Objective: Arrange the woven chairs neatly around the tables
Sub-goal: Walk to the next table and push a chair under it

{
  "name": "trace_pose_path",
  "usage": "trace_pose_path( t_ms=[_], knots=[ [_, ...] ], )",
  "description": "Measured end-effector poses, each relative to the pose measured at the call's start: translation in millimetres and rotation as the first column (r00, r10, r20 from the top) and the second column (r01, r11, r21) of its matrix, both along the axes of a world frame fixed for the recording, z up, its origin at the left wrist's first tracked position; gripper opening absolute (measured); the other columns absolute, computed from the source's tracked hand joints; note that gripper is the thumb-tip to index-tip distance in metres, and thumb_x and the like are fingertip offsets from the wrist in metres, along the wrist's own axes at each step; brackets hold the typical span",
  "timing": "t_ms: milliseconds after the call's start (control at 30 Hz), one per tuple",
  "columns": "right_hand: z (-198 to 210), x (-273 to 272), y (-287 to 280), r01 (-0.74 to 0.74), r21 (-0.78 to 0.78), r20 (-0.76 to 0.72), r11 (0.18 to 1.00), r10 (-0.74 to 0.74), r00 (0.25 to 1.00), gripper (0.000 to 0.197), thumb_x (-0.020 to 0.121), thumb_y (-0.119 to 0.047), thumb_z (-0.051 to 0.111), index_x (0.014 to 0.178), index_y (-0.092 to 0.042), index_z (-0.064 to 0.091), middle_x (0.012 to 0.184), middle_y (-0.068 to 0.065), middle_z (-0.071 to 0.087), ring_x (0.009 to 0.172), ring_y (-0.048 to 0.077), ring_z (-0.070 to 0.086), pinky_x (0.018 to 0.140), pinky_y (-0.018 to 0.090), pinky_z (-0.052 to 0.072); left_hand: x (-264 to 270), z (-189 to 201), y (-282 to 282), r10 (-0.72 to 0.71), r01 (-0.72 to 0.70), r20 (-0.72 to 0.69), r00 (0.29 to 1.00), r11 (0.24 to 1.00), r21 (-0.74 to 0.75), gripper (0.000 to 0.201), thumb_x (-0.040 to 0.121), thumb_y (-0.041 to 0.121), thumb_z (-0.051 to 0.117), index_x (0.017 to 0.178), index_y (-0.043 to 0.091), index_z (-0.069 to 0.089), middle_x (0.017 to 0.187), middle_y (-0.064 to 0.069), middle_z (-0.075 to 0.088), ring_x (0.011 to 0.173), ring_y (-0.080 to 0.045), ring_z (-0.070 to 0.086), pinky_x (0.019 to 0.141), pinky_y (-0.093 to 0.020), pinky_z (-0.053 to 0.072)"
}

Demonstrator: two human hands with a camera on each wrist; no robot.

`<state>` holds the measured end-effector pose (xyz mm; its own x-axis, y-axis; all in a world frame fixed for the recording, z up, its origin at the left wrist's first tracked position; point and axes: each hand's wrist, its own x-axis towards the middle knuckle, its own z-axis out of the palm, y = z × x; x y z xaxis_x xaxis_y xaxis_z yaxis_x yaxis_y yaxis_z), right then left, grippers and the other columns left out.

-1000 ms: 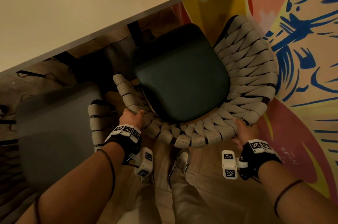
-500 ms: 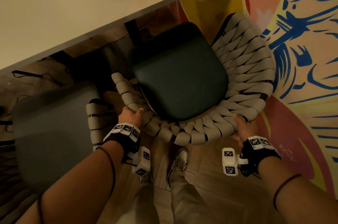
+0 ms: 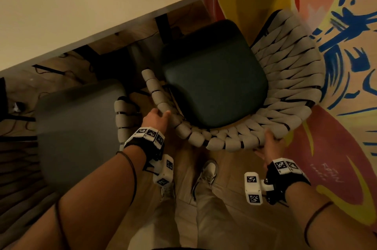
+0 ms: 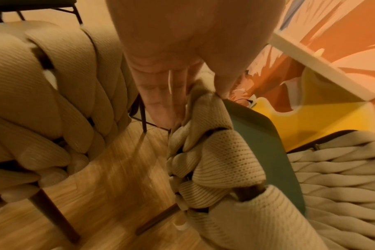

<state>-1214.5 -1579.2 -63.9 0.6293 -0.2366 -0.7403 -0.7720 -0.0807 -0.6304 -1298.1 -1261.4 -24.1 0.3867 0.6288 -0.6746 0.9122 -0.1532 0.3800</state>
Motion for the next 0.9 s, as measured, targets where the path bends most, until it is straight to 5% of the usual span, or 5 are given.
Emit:
trace_pose_path(
  t_ms=[233, 467, 567, 800, 900],
  knots=[
    [15, -91, 58, -0.071, 0.029, -0.015, 0.997, 0.071, 0.997, 0.059, 0.095, -0.03, 0.059, 0.147, -0.019, 0.032, 0.144, 0.01, 0.047, 0.114, 0.032, 0.058, 0.082, 0.046, 0.055, -78, 10, 16, 0.006, 0.0, 0.14, 0.99, 0.999, -0.048, 0.017, 0.085, 0.039, 0.051, 0.075, 0.027, 0.055, 0.08, -0.006, 0.071, 0.076, -0.029, 0.07, 0.071, -0.049, 0.061],
    [17, -226, 166, -0.296, 0.096, -0.04, 0.95, 0.301, 0.953, 0.053, 0.099, -0.029, 0.053, 0.146, -0.013, 0.035, 0.143, 0.014, 0.049, 0.112, 0.032, 0.059, 0.072, 0.034, 0.052, -187, 25, 68, -0.012, 0.037, 0.342, 0.94, 0.997, -0.068, 0.02, 0.086, 0.028, 0.051, 0.074, 0.018, 0.063, 0.071, -0.01, 0.072, 0.066, -0.025, 0.069, 0.065, -0.04, 0.061],
    [10, -289, 219, -0.326, 0.071, -0.003, 0.943, 0.327, 0.945, 0.051, 0.099, -0.033, 0.052, 0.144, -0.013, 0.038, 0.14, 0.013, 0.051, 0.107, 0.027, 0.058, 0.078, 0.038, 0.051, -256, 23, 117, -0.009, 0.036, 0.359, 0.933, 0.997, -0.069, 0.02, 0.087, 0.025, 0.052, 0.07, 0.021, 0.062, 0.066, -0.008, 0.071, 0.064, -0.024, 0.07, 0.063, -0.036, 0.06],
    [12, -408, 305, -0.273, 0.047, -0.147, 0.961, 0.277, 0.95, 0.065, 0.093, -0.03, 0.061, 0.149, -0.018, 0.029, 0.138, 0.007, 0.049, 0.122, 0.035, 0.054, 0.092, 0.054, 0.051, -459, 1, 234, 0.155, -0.154, 0.046, 0.987, 0.988, -0.027, 0.023, 0.09, 0.028, 0.055, 0.087, 0.01, 0.068, 0.089, -0.017, 0.073, 0.089, -0.032, 0.07, 0.081, -0.039, 0.057],
    [13, -437, 319, -0.243, 0.03, -0.221, 0.969, 0.244, 0.944, 0.058, 0.093, -0.027, 0.061, 0.143, -0.015, 0.034, 0.136, 0.015, 0.053, 0.113, 0.038, 0.058, 0.069, 0.047, 0.057, -521, -4, 251, 0.237, -0.235, -0.042, 0.971, 0.971, 0.054, 0.024, 0.092, 0.03, 0.054, 0.085, 0.008, 0.063, 0.096, -0.02, 0.068, 0.085, -0.032, 0.061, 0.073, -0.034, 0.048]
  ],
)
